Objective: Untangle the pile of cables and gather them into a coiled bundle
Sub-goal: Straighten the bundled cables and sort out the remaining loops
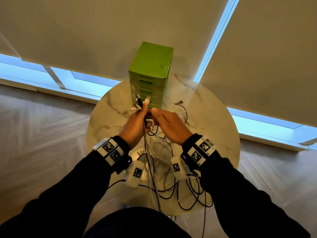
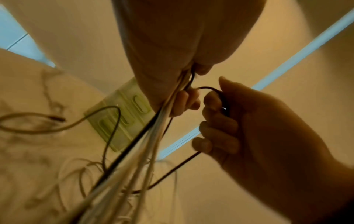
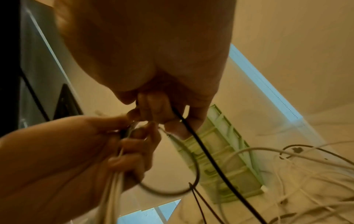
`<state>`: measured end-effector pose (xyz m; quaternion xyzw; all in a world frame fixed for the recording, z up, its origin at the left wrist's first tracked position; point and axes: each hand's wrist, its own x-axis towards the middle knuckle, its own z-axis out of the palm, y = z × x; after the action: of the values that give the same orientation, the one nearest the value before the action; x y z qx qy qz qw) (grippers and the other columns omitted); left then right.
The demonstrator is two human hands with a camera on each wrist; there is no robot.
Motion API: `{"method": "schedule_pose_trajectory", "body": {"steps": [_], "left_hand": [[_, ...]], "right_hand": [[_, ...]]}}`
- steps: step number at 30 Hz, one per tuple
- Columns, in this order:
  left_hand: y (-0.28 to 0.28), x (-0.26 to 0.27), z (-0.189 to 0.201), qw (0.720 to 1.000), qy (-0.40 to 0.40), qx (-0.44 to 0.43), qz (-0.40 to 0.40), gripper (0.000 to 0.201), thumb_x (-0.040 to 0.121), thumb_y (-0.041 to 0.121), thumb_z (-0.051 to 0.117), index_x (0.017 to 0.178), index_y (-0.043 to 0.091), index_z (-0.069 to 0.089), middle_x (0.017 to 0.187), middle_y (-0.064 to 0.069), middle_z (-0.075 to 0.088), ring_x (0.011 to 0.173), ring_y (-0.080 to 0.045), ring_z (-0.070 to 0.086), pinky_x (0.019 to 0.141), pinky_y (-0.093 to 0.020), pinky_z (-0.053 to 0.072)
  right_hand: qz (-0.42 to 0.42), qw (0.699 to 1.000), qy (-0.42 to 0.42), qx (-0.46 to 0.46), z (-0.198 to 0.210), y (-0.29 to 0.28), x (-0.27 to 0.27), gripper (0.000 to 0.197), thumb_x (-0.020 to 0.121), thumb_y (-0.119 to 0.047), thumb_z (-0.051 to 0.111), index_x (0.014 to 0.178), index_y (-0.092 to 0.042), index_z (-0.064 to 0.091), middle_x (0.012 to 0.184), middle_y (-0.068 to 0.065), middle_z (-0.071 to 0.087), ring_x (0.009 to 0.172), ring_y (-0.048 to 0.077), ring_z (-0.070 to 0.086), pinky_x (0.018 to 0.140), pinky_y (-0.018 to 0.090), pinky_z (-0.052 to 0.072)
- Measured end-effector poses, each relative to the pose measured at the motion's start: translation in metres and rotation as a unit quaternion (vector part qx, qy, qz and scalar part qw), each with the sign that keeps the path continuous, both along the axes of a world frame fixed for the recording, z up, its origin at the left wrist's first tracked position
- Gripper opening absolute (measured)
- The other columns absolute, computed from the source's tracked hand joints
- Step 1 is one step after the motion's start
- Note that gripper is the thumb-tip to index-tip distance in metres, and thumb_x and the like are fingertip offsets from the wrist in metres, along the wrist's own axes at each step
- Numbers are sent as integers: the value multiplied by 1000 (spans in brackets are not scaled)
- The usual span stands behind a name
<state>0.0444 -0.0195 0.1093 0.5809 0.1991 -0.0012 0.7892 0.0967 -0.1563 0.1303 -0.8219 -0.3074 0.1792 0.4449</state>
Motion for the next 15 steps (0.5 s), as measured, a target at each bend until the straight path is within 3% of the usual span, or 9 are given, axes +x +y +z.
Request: {"method": "schedule_pose_trajectory", "body": {"steps": [2,4,7,10,12,14,15], "left_hand": [[-3,4,8,997,-4,-73,18,42,106,45,40,97,14,67,81,2,68,68,-11,60,56,-24,48],[-4,8,11,994,-22,-102,37,38,106,41,41,89,14,62,75,4,62,66,-10,57,57,-25,46],[-5,10,14,989,-51,-123,57,36,107,35,41,77,17,52,64,5,52,60,-9,52,66,-25,42],[1,11,22,975,-87,-194,61,38,107,36,40,75,18,44,60,5,43,53,-11,48,63,-27,45],[9,11,27,975,-104,-190,56,38,107,40,40,74,21,43,59,8,39,47,-9,40,56,-26,40],[17,10,32,977,-111,-171,55,38,107,41,39,74,22,43,58,9,37,43,-6,32,53,-25,31],[21,8,33,979,-114,-160,61,39,107,41,39,74,22,43,58,9,36,42,-6,29,53,-25,27]], "right_hand": [[19,1000,24,5,-8,-1,-8,42,109,-41,33,88,-21,63,67,-11,58,58,-3,53,64,24,40],[35,996,79,15,-19,-6,-13,50,107,-46,33,81,-12,59,59,-3,56,54,9,52,63,30,43],[69,991,111,-23,-40,-19,-18,61,104,-57,29,77,-13,61,68,7,65,67,19,60,81,35,48],[91,982,115,-116,-71,-36,-18,69,103,-62,21,73,-13,59,79,8,67,82,23,63,97,36,44],[76,978,116,-158,-91,-49,-18,63,105,-57,22,71,-21,61,82,8,66,86,23,63,93,30,43],[45,983,92,-150,-104,-61,-15,52,107,-51,26,70,-35,58,78,2,64,80,19,62,81,28,42],[33,986,71,-144,-108,-64,-10,48,106,-51,27,72,-35,56,75,-2,62,76,17,60,81,29,41]]}}
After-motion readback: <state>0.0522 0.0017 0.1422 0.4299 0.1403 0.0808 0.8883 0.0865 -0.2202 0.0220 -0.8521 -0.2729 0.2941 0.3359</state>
